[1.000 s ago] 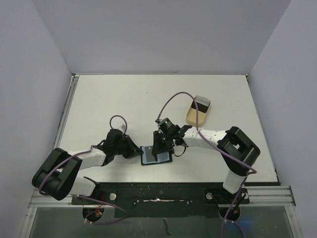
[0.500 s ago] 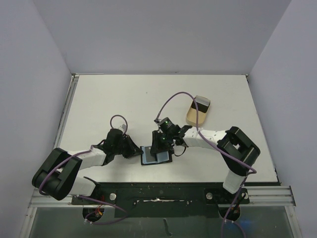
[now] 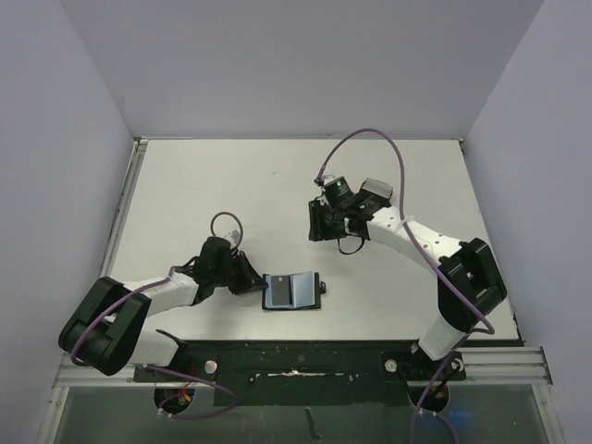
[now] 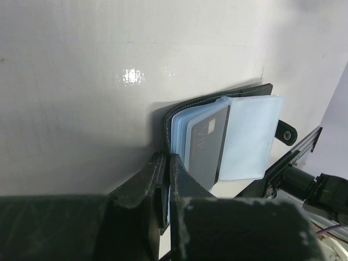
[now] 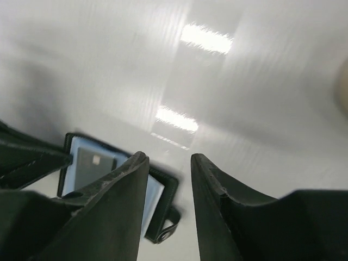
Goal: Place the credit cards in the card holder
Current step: Insert the credit card into the card holder, then pick up the credit card from the storage box.
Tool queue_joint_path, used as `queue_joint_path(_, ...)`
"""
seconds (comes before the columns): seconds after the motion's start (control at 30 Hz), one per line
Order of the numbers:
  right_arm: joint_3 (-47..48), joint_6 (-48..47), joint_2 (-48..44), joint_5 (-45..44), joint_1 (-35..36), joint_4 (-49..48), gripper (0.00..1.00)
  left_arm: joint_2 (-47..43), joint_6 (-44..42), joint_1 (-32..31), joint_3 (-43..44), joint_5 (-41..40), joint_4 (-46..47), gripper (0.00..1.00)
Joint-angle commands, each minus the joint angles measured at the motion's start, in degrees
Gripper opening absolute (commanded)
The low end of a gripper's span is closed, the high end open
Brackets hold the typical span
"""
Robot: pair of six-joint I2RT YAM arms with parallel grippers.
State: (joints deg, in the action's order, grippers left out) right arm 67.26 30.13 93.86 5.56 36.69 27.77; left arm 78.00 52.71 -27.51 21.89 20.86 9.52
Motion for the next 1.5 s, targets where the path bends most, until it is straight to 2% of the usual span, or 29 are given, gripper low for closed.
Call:
queue_joint_path(0.0, 5.75, -10.26, -0.99, -12.36, -3.61, 6.23, 0.38, -2.25, -2.43, -0.35, 2.60, 2.57, -1.14, 0.00)
queue_joint_path(0.17, 10.21, -19.29, 1.62, -20.67, -9.18, 6.18, 0.39, -3.08, -2.63, -0.35, 3.11, 3.99, -1.55, 0.00)
queue_joint_path(0.47, 11.98, -34.16, 6.41, -20.01, -17.83, -2.39, 0.47, -1.80, -2.81, -0.35, 3.34, 4.24, -1.34, 0.00)
queue_joint_path(0.63, 11.93, -42.32, 9.43, -21.94, -18.99, -6.39, 0.49, -2.15, -1.73, -0.44, 2.49, 4.78, -0.12, 0.00)
queue_joint_path(0.77, 13.53, -46.90, 11.98, -20.17, -20.21, -8.96, 0.52, -1.84, -1.30, -0.44, 1.98, 4.42, 0.54, 0.00)
queue_joint_path(0.93, 17.43, -49.46, 16.24, -20.96, -21.03, -7.52, 0.54, -1.53, -1.07, -0.44, 1.34, 4.74, 1.29, 0.00)
queue_joint_path(1.47, 16.20, -57.07, 19.28, -22.51, -21.72, -11.86, 0.52, -2.16, -0.94, -0.44, 1.01, 4.72, 1.53, 0.00)
